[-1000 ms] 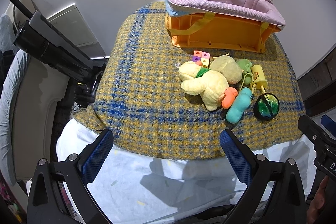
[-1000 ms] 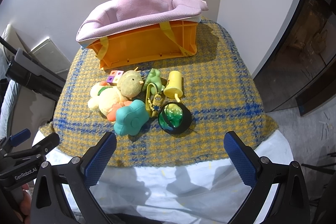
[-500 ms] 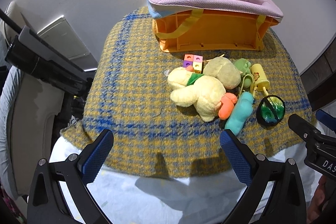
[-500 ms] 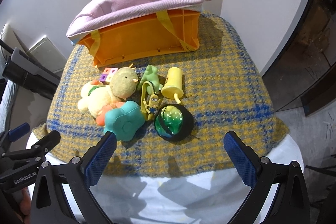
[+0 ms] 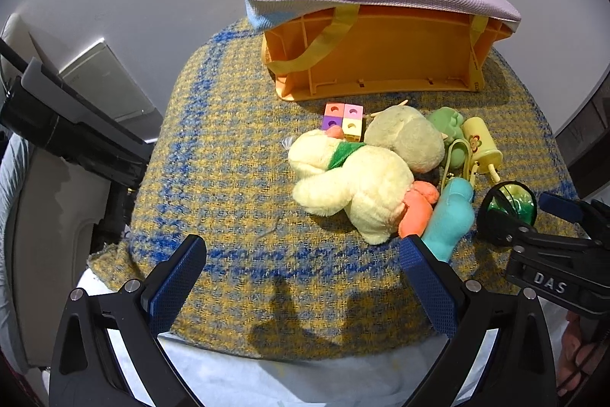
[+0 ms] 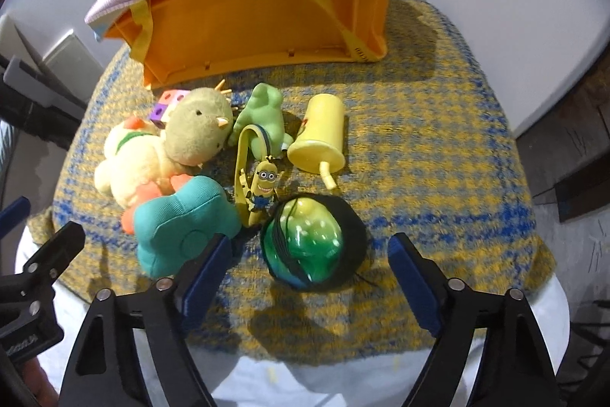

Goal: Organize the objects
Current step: 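Grasp the teal flower plush with the left tool while the right tool grasps the green ball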

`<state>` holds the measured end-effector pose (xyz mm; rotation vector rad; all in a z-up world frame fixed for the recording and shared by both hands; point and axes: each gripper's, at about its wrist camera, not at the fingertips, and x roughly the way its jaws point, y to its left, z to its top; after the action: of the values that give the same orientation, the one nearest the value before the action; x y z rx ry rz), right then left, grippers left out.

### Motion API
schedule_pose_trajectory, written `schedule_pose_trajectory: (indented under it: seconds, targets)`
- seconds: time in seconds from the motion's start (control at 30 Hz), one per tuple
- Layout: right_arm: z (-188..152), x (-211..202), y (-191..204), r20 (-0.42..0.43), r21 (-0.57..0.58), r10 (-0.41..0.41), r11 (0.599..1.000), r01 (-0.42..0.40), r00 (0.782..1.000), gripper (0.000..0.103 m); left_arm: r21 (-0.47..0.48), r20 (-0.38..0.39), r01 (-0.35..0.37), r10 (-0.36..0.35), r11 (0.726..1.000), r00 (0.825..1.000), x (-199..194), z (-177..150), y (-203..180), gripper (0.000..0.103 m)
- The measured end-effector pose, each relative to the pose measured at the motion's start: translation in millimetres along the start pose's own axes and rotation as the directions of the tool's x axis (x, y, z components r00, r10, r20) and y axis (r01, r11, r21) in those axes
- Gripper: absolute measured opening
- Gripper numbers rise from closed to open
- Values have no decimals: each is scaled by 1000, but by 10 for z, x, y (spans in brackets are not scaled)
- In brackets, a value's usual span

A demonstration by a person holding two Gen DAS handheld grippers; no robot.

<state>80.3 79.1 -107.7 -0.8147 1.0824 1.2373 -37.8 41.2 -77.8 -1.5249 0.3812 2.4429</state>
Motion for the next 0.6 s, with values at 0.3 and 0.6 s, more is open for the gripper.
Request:
schedule_pose_trajectory:
  seconds: [0.3,0.6]
  targets:
    - [78,118,151,28,-65,-47,997,48,999,79,-34,-24,19,-20,999,1000,138,-26,119,103]
    - [108,225,64,44,-74,-104,992,107,994,63,-9,-22,49,-49,999,999,161,-32,55,103]
